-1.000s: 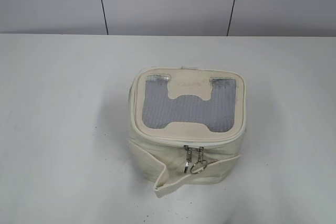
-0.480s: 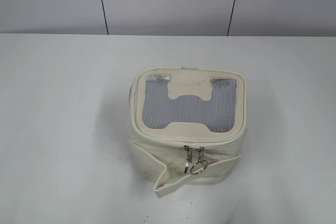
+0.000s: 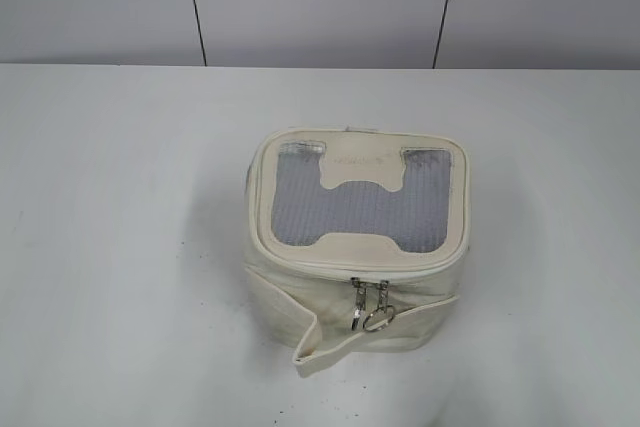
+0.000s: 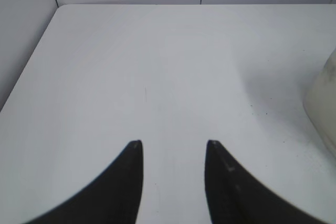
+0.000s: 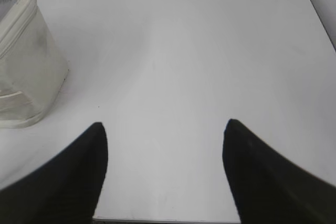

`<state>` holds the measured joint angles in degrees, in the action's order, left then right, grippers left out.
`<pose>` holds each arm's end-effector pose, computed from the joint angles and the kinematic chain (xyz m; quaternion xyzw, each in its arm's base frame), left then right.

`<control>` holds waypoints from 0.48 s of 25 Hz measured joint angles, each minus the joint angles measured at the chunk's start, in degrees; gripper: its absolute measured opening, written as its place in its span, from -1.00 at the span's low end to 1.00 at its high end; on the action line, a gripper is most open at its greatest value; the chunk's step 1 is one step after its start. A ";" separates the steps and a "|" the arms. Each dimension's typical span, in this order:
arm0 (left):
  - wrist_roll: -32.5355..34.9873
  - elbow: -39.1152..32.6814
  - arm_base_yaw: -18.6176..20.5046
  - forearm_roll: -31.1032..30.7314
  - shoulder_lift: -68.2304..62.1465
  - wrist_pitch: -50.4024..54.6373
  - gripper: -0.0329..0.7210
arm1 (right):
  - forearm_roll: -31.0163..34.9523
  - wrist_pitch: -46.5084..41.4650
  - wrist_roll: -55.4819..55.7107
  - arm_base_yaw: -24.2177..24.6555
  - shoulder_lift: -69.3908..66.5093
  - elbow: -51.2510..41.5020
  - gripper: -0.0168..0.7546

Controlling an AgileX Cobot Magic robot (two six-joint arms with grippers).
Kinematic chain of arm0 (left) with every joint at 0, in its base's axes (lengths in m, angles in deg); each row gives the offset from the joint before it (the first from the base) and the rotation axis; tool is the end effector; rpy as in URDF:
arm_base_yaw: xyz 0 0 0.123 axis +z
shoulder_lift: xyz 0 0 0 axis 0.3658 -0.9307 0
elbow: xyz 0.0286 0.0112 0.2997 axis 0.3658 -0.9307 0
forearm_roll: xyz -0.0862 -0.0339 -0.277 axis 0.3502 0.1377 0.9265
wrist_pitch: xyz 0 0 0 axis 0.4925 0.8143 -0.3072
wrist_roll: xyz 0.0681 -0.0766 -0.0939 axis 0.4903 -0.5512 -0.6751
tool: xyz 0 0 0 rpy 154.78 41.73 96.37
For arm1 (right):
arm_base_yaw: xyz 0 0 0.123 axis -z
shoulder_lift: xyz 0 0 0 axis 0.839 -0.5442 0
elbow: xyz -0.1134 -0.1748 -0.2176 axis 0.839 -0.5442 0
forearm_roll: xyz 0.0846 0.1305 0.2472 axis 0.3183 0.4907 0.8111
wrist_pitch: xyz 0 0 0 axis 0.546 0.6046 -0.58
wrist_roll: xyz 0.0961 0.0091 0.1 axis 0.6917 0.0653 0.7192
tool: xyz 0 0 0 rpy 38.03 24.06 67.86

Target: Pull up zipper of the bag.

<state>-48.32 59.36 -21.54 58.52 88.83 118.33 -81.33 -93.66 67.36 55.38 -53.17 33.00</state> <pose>0.0523 -0.0082 0.2895 0.0159 0.8392 -0.0249 0.5431 0.0566 0.0044 0.2761 -0.0273 0.8489 0.0094 0.5277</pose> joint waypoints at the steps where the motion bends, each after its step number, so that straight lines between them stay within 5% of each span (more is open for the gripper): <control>1: 0.00 0.00 0.00 0.00 0.00 0.00 -0.10 | 0.00 0.00 0.00 0.00 0.00 0.00 0.43; 12: 0.00 0.00 0.00 0.00 0.00 0.00 -0.10 | 0.00 0.00 0.00 0.00 0.00 0.00 0.43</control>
<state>-48.32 59.36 -21.54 58.52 88.83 118.33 -81.33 -93.66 67.36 55.38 -53.17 33.00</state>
